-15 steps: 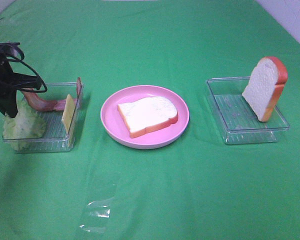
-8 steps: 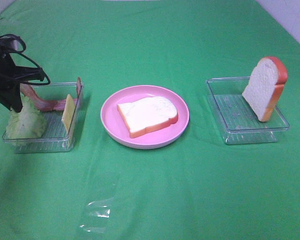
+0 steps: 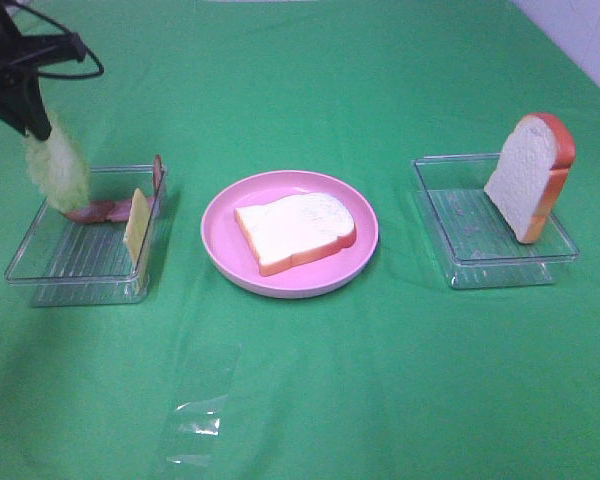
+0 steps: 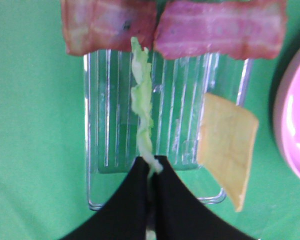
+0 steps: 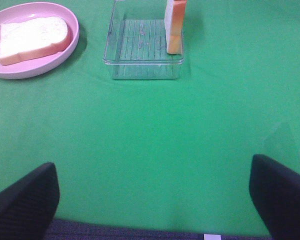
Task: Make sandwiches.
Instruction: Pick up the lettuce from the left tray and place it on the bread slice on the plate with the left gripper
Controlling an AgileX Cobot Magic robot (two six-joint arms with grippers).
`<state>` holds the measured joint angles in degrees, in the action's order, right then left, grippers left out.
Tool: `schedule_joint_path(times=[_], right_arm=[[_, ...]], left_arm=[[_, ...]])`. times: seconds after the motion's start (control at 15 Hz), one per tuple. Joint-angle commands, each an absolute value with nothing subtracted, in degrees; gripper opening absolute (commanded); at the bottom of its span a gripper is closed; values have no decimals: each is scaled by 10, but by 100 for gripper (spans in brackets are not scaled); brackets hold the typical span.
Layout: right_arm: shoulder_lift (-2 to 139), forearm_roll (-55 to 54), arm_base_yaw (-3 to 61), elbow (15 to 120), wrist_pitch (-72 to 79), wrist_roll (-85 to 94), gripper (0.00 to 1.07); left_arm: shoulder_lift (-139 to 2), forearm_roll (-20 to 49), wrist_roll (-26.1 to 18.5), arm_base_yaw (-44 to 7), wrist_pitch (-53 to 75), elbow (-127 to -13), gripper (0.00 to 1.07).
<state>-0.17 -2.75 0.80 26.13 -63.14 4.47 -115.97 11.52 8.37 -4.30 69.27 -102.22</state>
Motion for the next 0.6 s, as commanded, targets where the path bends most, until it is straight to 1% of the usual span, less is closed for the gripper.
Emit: schedule_joint_path(times=[0.07, 0.33, 0.4, 0.53, 0.6], right_arm=[[-20, -29, 7, 260, -629, 46, 99], [-20, -29, 7, 260, -629, 46, 99], [-20, -29, 7, 260, -629, 46, 99], [-20, -29, 7, 260, -629, 46, 99], [-20, -29, 7, 260, -629, 46, 99]], left_arm=[[-1150, 151, 88, -54, 729, -1078, 0], [-1150, 171, 81, -93, 677, -1113, 0], [-1150, 206, 81, -120, 598, -1113, 0], [-1150, 240, 81, -154, 520, -1113, 0], [-1152, 246, 81, -161, 502, -1113, 0]])
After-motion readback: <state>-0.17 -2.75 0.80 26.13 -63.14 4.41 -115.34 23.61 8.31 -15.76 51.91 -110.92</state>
